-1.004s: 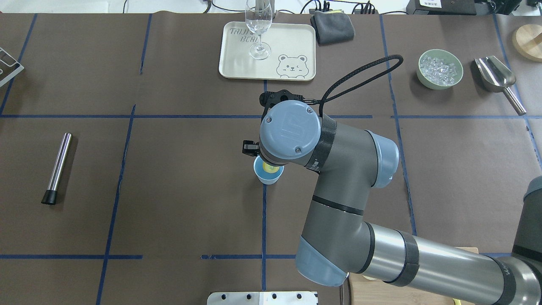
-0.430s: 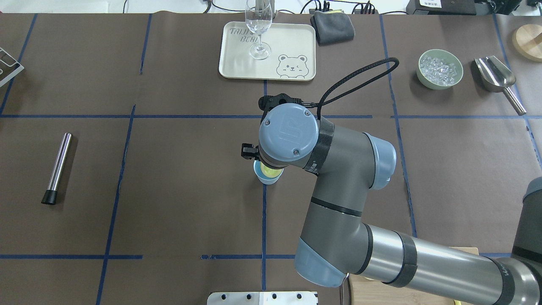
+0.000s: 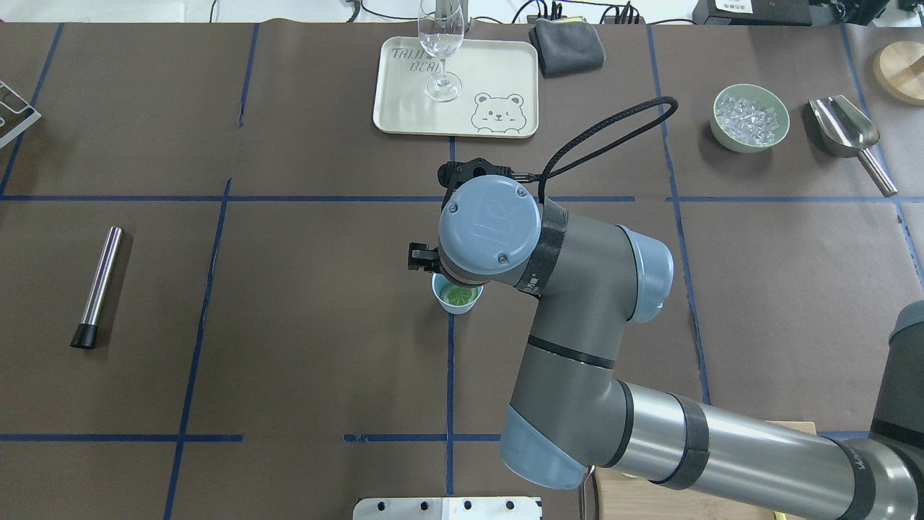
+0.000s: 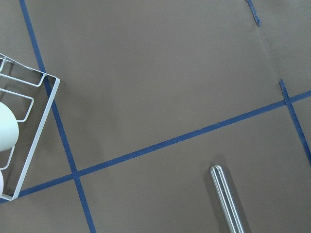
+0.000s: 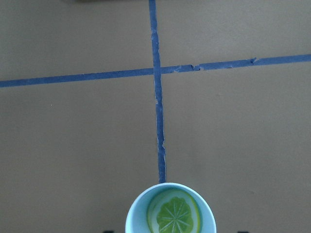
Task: Squeeze lemon into cup
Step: 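Lower the lemon slice into the blue cup and open the right gripper, then raise the right arm from the cup while the left arm nears the muddler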
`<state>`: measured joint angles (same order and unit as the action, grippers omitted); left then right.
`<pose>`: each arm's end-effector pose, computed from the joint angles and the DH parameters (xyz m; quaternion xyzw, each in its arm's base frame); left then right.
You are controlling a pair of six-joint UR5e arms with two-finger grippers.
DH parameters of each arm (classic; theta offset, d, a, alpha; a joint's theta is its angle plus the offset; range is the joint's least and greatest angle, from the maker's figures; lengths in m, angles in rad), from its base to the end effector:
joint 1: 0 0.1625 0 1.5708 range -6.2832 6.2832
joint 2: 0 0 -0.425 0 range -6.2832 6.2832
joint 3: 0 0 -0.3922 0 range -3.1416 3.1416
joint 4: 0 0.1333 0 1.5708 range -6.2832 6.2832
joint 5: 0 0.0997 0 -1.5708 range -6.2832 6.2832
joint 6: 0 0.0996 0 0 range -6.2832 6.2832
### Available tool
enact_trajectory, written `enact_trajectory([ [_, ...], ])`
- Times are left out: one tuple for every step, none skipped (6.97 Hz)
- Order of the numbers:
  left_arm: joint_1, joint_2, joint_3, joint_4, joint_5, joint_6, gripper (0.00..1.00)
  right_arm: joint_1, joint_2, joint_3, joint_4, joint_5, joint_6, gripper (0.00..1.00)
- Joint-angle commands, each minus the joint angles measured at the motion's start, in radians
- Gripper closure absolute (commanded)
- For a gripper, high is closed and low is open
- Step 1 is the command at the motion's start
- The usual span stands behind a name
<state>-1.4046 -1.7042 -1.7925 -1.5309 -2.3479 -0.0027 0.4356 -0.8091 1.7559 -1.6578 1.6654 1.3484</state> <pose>0.0269 -0.5441 0.4840 0.1132 0.3851 0.1339 0.9061 -0.5485 -0.3919 0.1409 0.0938 -0.4079 0.0770 0.9049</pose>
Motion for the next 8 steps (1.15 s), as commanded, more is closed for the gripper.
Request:
enact_trajectory([
  [0.001, -0.017, 0.039, 0.0, -0.001, -0.022, 0.0, 0.05, -0.01, 0.017, -0.013, 0.07, -0.043, 0.0],
  [0.013, -0.025, 0.042, 0.0, 0.002, -0.099, 0.0, 0.122, -0.066, 0.08, -0.042, 0.153, -0.078, 0.0],
  [0.077, -0.022, 0.044, 0.0, 0.005, -0.173, 0.0, 0.19, -0.117, 0.159, -0.103, 0.177, -0.182, 0.0],
  [0.131, -0.022, 0.044, 0.0, 0.007, -0.219, 0.0, 0.265, -0.157, 0.195, -0.146, 0.216, -0.278, 0.0],
  [0.172, -0.022, 0.044, 0.002, 0.012, -0.246, 0.0, 0.341, -0.204, 0.206, -0.139, 0.288, -0.375, 0.0],
  [0.203, -0.022, 0.042, 0.005, 0.04, -0.305, 0.0, 0.456, -0.282, 0.227, -0.139, 0.375, -0.509, 0.0],
  [0.235, -0.022, 0.044, 0.009, 0.041, -0.365, 0.0, 0.565, -0.344, 0.228, -0.139, 0.449, -0.654, 0.0],
  [0.28, -0.02, 0.051, 0.009, 0.041, -0.414, 0.0, 0.654, -0.41, 0.228, -0.137, 0.499, -0.787, 0.0],
])
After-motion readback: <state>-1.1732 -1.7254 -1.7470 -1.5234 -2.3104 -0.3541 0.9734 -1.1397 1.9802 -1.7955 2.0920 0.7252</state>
